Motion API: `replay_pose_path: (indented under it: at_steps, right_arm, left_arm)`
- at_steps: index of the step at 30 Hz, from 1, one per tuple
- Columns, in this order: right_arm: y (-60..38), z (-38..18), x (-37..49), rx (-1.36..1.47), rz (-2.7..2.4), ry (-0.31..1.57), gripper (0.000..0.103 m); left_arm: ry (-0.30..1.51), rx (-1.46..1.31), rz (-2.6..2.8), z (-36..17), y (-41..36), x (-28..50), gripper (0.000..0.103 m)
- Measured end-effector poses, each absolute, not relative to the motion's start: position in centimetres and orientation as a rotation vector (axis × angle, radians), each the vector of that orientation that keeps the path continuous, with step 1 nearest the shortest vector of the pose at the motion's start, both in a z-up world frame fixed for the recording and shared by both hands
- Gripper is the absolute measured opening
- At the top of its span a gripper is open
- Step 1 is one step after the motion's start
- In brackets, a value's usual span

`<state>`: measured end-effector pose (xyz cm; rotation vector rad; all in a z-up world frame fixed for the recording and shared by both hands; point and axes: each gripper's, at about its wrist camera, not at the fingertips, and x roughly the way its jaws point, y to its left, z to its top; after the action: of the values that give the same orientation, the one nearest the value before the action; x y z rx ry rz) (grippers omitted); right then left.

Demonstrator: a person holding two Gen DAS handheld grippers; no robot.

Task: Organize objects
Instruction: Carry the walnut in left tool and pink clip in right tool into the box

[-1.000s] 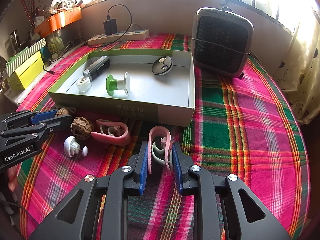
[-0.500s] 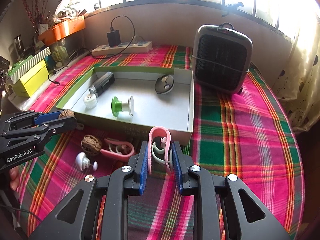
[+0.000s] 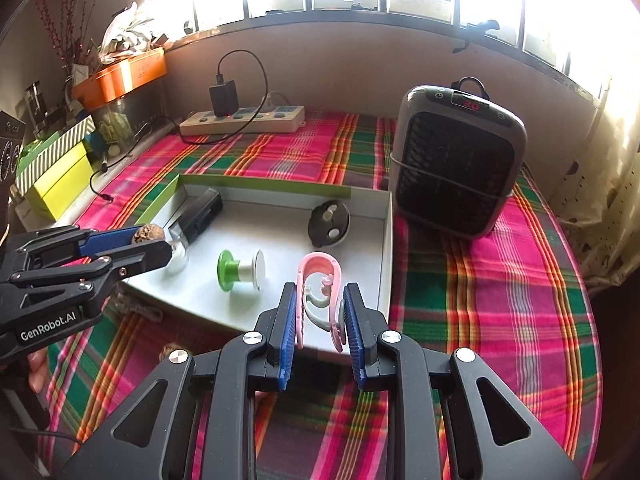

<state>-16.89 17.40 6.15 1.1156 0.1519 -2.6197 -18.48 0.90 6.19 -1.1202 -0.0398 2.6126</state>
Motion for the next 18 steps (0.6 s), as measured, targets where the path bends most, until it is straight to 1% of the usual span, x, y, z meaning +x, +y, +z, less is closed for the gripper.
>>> replay_pose_path:
  at_steps: [18]
  right_arm:
    - [16.5,3.7,-21.7,1.210,-2.557,0.137,0.024]
  left_arm:
    - [-0.019,-1.206,2.570,4.4,1.7,-25.0,0.028]
